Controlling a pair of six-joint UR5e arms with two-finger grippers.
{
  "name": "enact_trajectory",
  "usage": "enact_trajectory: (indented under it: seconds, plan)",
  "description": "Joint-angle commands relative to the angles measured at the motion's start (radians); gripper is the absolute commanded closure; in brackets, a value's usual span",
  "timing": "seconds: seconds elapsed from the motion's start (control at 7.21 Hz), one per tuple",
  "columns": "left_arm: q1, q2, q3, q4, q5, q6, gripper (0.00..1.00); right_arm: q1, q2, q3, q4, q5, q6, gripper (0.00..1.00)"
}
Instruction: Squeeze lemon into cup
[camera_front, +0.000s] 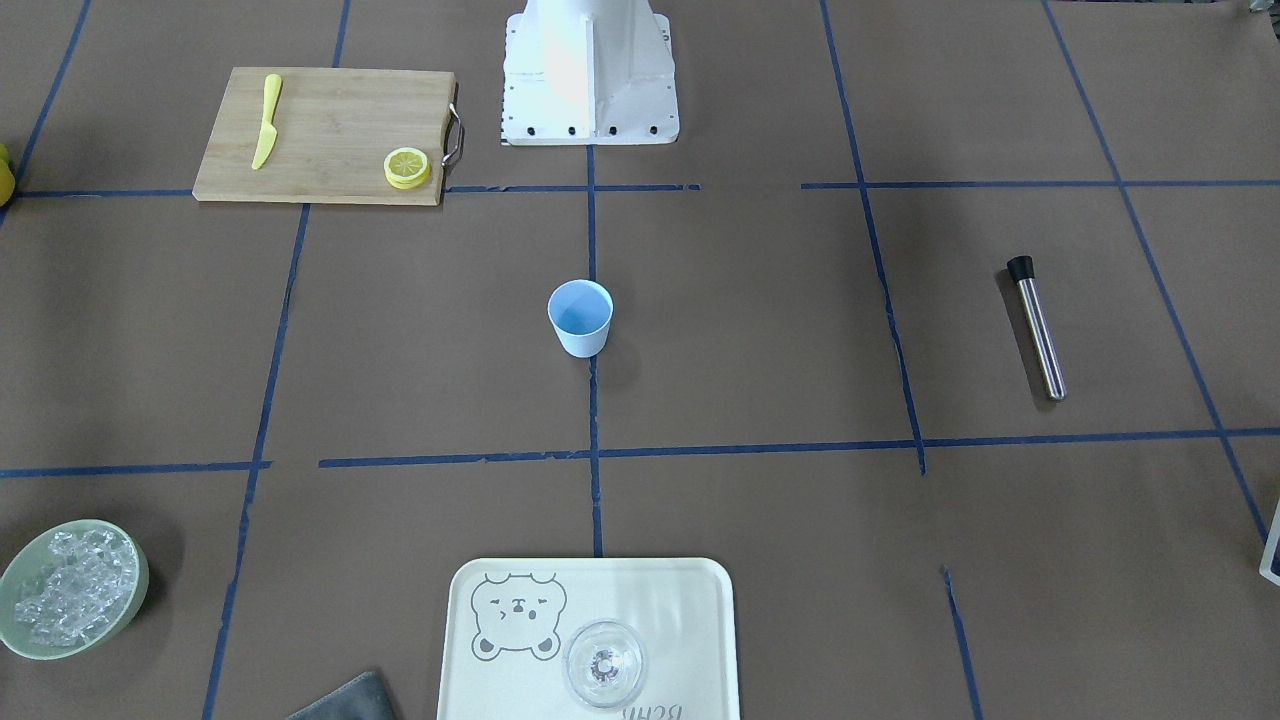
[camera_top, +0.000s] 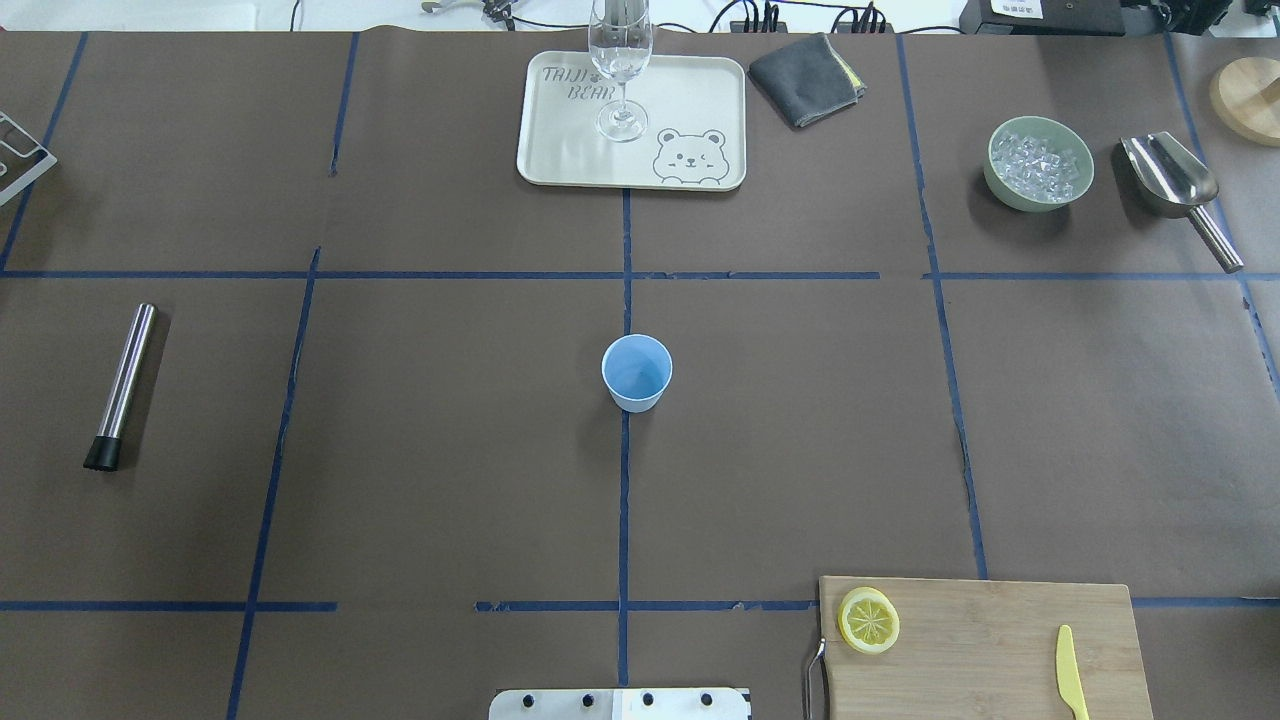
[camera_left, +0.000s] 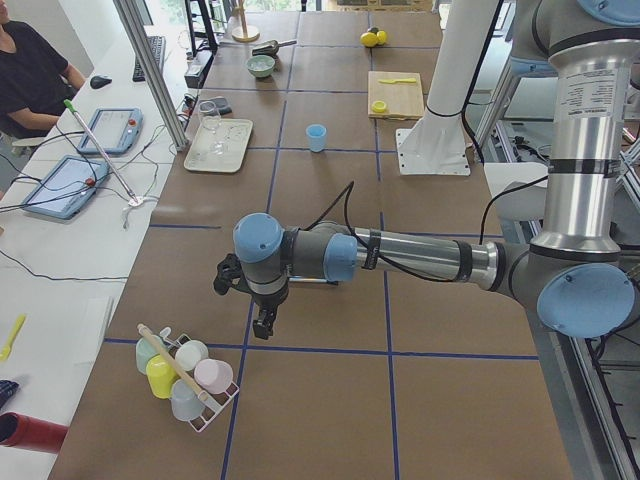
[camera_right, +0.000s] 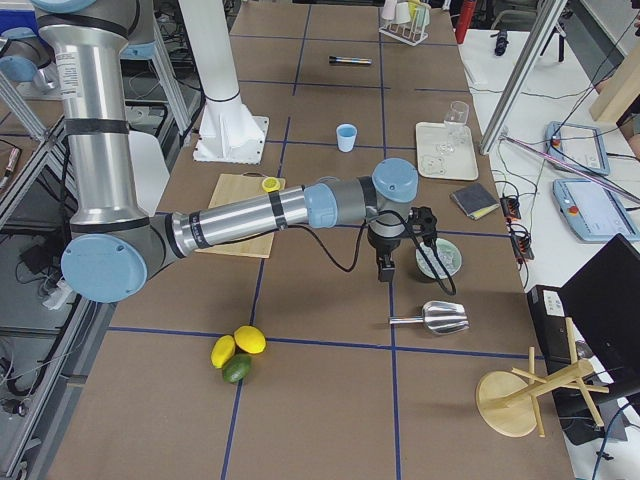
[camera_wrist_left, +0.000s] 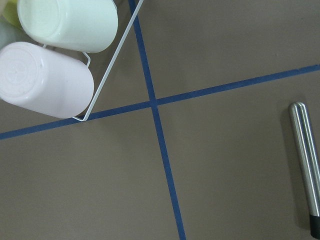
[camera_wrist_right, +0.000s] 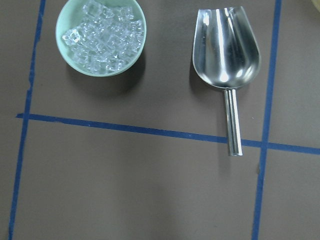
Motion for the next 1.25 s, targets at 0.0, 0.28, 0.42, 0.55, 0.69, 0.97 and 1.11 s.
enact_trajectory:
  seconds: [0.0,0.28,0.42,0.55,0.69,0.97,1.11]
  plan:
    - [-0.006,-0.006,-0.007,0.000,0.000,0.000,0.00,-0.138,0.056,0.019,0.008,-0.008,0.215,0.00]
    - [-0.011,-0.002,-0.033,0.000,0.000,0.000,0.00,-0.304,0.035,0.152,0.144,-0.138,0.594,0.00]
    - [-0.011,0.000,-0.037,0.000,0.000,0.000,0.00,-0.362,0.004,0.221,0.160,-0.140,0.699,0.00]
    - [-0.011,-0.002,-0.037,0.000,0.000,0.000,0.00,-0.419,-0.004,0.294,0.162,-0.163,0.800,0.00]
    - [-0.011,-0.005,-0.051,-0.002,0.000,0.000,0.00,-0.529,-0.020,0.350,0.160,-0.262,0.898,0.00]
    - [-0.009,-0.008,-0.073,-0.012,0.000,0.000,0.00,-0.745,-0.025,0.445,0.160,-0.418,1.114,0.00]
    - [-0.009,-0.011,-0.085,-0.020,-0.002,-0.006,0.00,-0.897,-0.033,0.489,0.160,-0.565,1.246,0.00]
